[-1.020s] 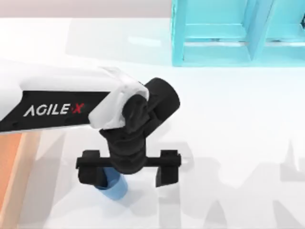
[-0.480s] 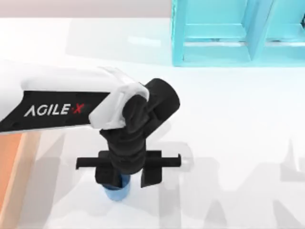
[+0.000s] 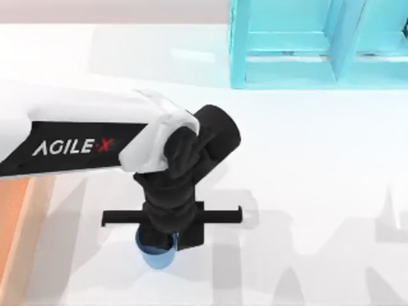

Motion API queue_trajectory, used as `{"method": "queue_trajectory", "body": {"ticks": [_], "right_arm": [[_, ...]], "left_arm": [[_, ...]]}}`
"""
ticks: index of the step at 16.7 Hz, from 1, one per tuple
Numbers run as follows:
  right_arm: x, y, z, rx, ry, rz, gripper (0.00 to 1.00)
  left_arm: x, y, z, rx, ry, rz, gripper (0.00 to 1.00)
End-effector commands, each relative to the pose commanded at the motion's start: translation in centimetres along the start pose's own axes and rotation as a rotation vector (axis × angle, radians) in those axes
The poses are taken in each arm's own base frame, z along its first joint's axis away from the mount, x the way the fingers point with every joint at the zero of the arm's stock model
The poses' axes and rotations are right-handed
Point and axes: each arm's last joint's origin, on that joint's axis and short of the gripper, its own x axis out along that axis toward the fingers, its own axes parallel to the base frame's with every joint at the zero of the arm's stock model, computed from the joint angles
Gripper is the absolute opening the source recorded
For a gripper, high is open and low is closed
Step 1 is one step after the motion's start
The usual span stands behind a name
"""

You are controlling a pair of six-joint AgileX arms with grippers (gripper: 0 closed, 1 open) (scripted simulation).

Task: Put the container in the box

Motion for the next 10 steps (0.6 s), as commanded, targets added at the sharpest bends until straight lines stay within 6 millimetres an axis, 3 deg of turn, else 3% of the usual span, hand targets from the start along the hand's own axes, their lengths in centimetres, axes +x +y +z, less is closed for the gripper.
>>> {"method": "queue_trajectory", "body": {"ticks": [6, 10], "right_arm": [[0.0, 0.0, 0.0, 0.000, 0.000, 0.000, 1.00], [0.0, 0.0, 0.0, 0.000, 0.000, 0.000, 1.00]], "left_arm": [[-0.2, 0.1, 0.3, 0.006, -0.006, -0.002, 0.00], [-2.4, 0.8, 3.5, 0.081, -0.054, -0.009, 0.00]]}}
